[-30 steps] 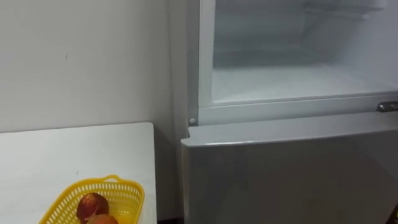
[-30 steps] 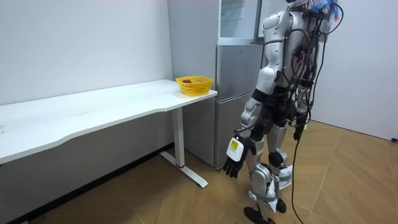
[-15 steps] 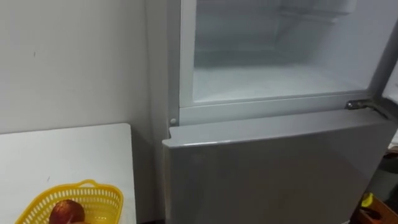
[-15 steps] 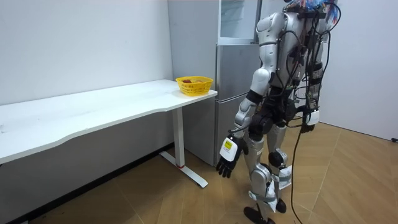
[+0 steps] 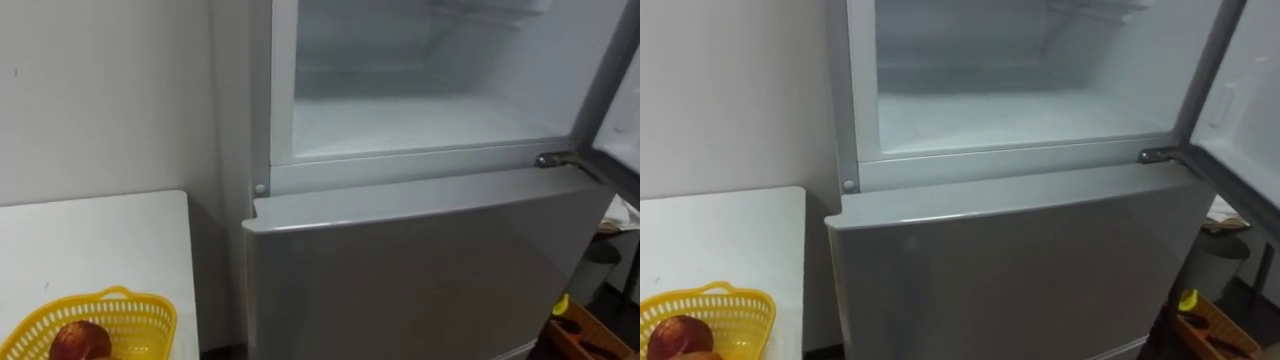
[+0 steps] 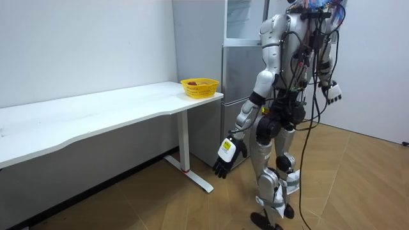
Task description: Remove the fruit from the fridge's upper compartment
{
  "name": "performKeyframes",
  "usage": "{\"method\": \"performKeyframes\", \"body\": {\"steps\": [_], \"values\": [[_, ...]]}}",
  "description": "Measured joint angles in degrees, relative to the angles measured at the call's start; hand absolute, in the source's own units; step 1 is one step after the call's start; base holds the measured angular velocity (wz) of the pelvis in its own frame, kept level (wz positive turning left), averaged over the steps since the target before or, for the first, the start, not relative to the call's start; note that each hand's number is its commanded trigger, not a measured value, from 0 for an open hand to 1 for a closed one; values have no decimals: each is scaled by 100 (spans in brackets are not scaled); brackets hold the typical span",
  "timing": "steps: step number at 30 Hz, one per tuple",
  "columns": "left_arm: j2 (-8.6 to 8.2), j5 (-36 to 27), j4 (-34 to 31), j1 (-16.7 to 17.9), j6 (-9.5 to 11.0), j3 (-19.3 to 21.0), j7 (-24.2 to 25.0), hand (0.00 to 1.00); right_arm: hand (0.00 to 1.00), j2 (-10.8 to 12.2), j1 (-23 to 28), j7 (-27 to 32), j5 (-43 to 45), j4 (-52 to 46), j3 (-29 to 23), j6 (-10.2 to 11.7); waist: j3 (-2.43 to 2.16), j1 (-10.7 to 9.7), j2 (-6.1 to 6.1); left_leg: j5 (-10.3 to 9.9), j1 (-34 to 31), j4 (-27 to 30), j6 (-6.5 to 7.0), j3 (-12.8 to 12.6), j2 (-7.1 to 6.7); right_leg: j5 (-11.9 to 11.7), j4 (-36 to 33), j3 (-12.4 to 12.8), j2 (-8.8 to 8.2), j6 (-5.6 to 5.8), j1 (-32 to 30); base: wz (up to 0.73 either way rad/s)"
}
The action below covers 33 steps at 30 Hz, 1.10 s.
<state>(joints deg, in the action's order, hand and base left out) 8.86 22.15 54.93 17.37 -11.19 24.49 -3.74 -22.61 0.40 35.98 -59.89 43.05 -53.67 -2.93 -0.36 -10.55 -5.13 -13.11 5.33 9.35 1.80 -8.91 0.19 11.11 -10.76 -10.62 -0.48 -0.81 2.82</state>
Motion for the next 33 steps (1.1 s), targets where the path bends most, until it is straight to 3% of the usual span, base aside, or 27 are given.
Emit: {"method": "performKeyframes", "body": {"steps": [7,14,20,24,33], "values": [[-2,-7,-19,-3,201,-131,-68,0,0,5,-21,523,-17,-1256,65,269,18,-2,31,0,-54,-2,0,-77,-1,-1,-15,124,18,-5,-83,-6],[2,-9,-34,96,508,-224,-101,0,0,6,-16,583,137,-2492,253,723,19,3,33,0,-74,-7,0,-48,19,-1,14,83,14,-5,-88,2],[3,-9,83,129,651,-384,-104,0,0,16,125,478,267,-3750,456,835,17,145,110,0,-57,-3,0,-60,0,-2,-7,91,6,-5,-84,-1],[-30,-12,147,130,655,-546,-106,0,0,15,123,186,309,-4259,627,866,39,207,134,0,-65,-5,0,-62,24,-3,-12,105,-7,-6,-101,0],[-58,-9,250,190,670,-571,-60,0,0,21,124,-545,-36,-4599,1145,866,30,345,173,0,-73,-6,0,-66,25,1,-99,126,-11,-9,-175,-2]]}}
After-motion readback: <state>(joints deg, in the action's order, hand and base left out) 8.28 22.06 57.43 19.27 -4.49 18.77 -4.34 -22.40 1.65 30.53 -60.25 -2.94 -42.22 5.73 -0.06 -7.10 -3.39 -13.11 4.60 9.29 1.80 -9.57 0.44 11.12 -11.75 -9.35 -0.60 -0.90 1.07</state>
